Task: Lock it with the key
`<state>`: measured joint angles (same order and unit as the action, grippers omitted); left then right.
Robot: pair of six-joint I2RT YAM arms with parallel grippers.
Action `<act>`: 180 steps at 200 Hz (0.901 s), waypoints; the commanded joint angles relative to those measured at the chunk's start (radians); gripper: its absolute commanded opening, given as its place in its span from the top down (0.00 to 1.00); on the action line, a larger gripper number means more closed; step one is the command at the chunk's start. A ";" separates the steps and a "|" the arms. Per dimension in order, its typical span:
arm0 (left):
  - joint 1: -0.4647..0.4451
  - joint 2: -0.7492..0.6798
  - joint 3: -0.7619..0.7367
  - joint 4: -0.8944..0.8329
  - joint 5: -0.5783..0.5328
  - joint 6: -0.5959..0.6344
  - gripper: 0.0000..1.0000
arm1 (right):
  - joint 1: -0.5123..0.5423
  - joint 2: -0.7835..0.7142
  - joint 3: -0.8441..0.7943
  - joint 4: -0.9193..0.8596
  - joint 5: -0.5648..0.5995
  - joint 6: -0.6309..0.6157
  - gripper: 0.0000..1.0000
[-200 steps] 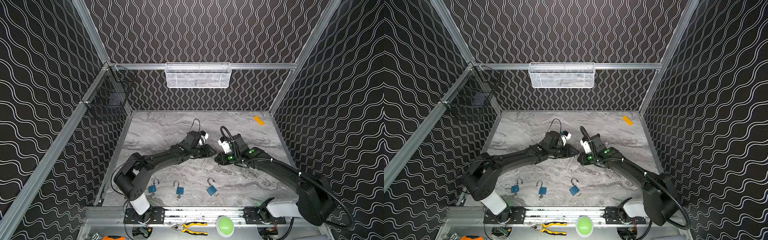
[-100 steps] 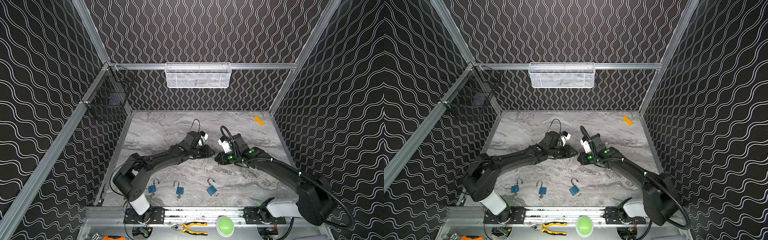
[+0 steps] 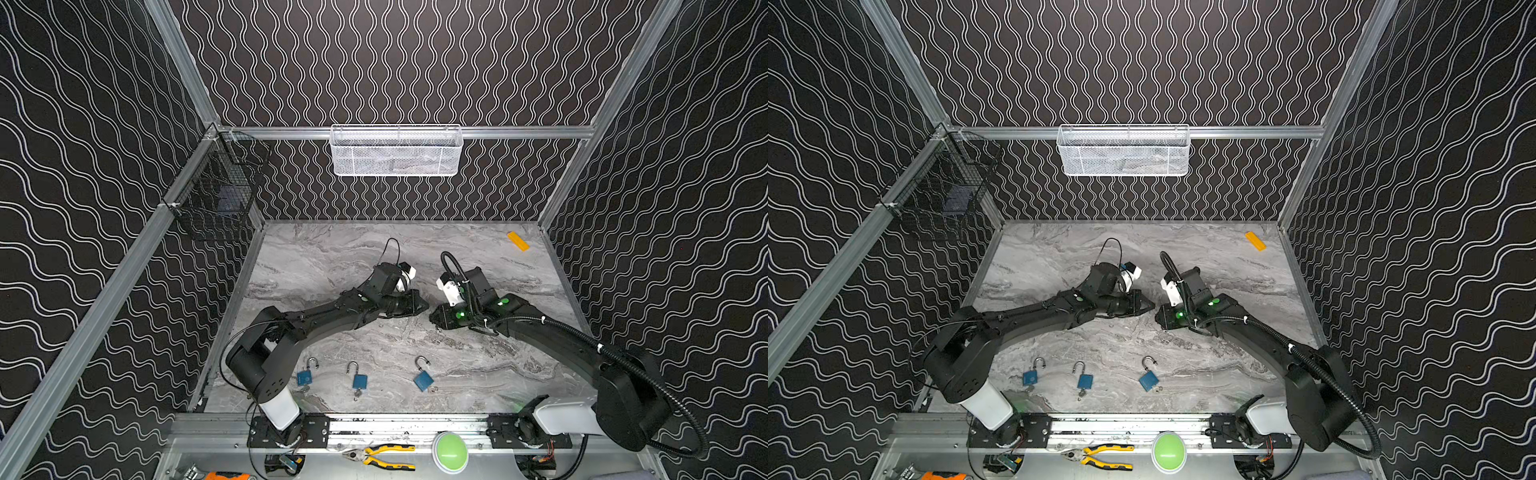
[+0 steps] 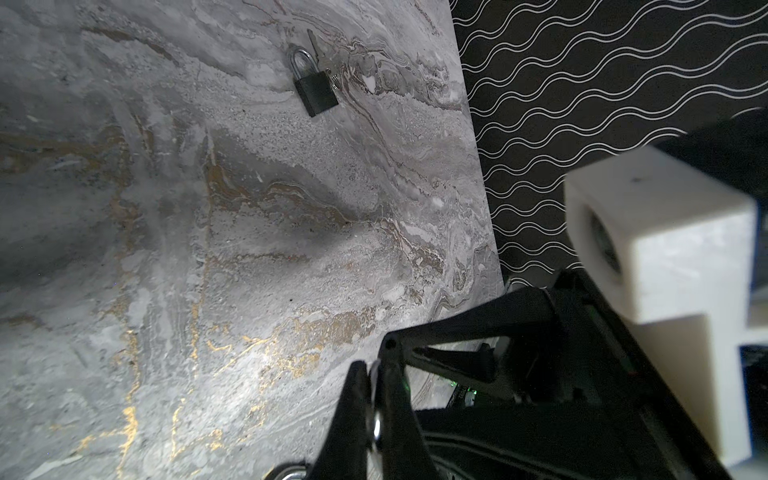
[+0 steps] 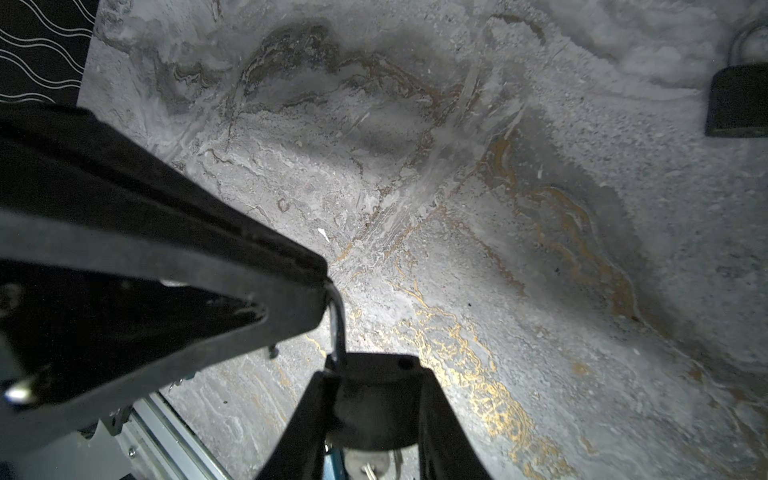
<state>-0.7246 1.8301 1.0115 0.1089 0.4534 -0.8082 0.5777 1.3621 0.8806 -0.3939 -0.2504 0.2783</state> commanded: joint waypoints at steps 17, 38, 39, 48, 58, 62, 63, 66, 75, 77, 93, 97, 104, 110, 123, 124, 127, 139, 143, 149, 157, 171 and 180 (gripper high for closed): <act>0.004 0.005 0.024 -0.033 -0.023 0.003 0.95 | 0.001 -0.001 0.010 0.046 -0.003 0.008 0.67; 0.005 0.006 0.033 -0.035 -0.027 -0.006 0.97 | 0.000 0.001 0.012 0.050 -0.004 0.012 0.61; 0.005 0.006 0.033 -0.035 -0.027 -0.007 0.97 | 0.000 0.002 0.012 0.050 -0.004 0.011 0.60; 0.006 0.005 0.032 -0.035 -0.027 -0.012 0.98 | 0.000 0.001 0.011 0.052 -0.006 0.013 0.57; 0.007 0.003 0.032 -0.031 -0.026 -0.017 0.99 | 0.001 -0.001 0.009 0.053 -0.006 0.013 0.51; 0.008 0.004 0.032 -0.031 -0.027 -0.020 0.99 | 0.001 -0.001 0.009 0.053 -0.007 0.013 0.48; 0.008 0.004 0.031 -0.031 -0.027 -0.019 0.99 | 0.001 -0.001 0.009 0.053 -0.007 0.013 0.48; 0.007 0.003 0.031 -0.030 -0.029 -0.021 0.99 | 0.001 -0.001 0.011 0.053 -0.009 0.013 0.46; 0.009 0.003 0.032 -0.030 -0.032 -0.025 1.00 | 0.001 -0.003 0.012 0.051 -0.006 0.014 0.41; 0.010 0.002 0.030 -0.030 -0.031 -0.026 1.00 | 0.001 -0.004 0.011 0.050 -0.005 0.015 0.40; 0.016 -0.002 0.023 -0.029 -0.039 -0.043 1.00 | 0.001 -0.014 0.011 0.043 0.002 0.012 0.35; 0.019 -0.003 0.020 -0.023 -0.039 -0.049 1.00 | 0.001 -0.019 0.009 0.043 0.008 0.011 0.34; 0.024 -0.006 0.013 -0.017 -0.039 -0.061 1.00 | 0.001 -0.031 0.001 0.048 0.012 0.008 0.34; 0.029 -0.010 0.008 -0.015 -0.042 -0.075 1.00 | 0.001 -0.046 -0.012 0.061 0.016 0.003 0.34; 0.037 -0.019 0.005 -0.015 -0.045 -0.103 1.00 | 0.001 -0.087 -0.057 0.111 0.017 -0.012 0.35; 0.037 -0.021 0.004 -0.015 -0.044 -0.105 1.00 | 0.001 -0.090 -0.061 0.116 0.017 -0.013 0.35; 0.037 -0.024 0.002 -0.011 -0.045 -0.109 1.00 | 0.001 -0.103 -0.075 0.136 0.014 -0.019 0.35; 0.036 -0.041 -0.004 0.001 -0.054 -0.128 1.00 | 0.002 -0.161 -0.143 0.226 -0.003 -0.033 0.36; 0.037 -0.048 -0.004 -0.001 -0.061 -0.133 1.00 | 0.002 -0.182 -0.171 0.263 0.001 -0.034 0.37; 0.036 -0.057 -0.005 -0.004 -0.070 -0.143 1.00 | 0.004 -0.217 -0.214 0.325 0.011 -0.035 0.38; 0.037 -0.070 -0.006 -0.008 -0.085 -0.159 1.00 | 0.005 -0.260 -0.273 0.398 0.028 -0.042 0.39; 0.037 -0.093 -0.011 -0.019 -0.106 -0.193 1.00 | 0.012 -0.330 -0.368 0.522 0.102 -0.060 0.42; 0.037 -0.104 -0.008 -0.051 -0.128 -0.216 1.00 | 0.022 -0.366 -0.419 0.582 0.151 -0.083 0.43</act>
<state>-0.6891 1.7515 1.0019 0.0536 0.3840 -0.9459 0.5858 1.0637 0.5594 -0.0780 -0.2165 0.2489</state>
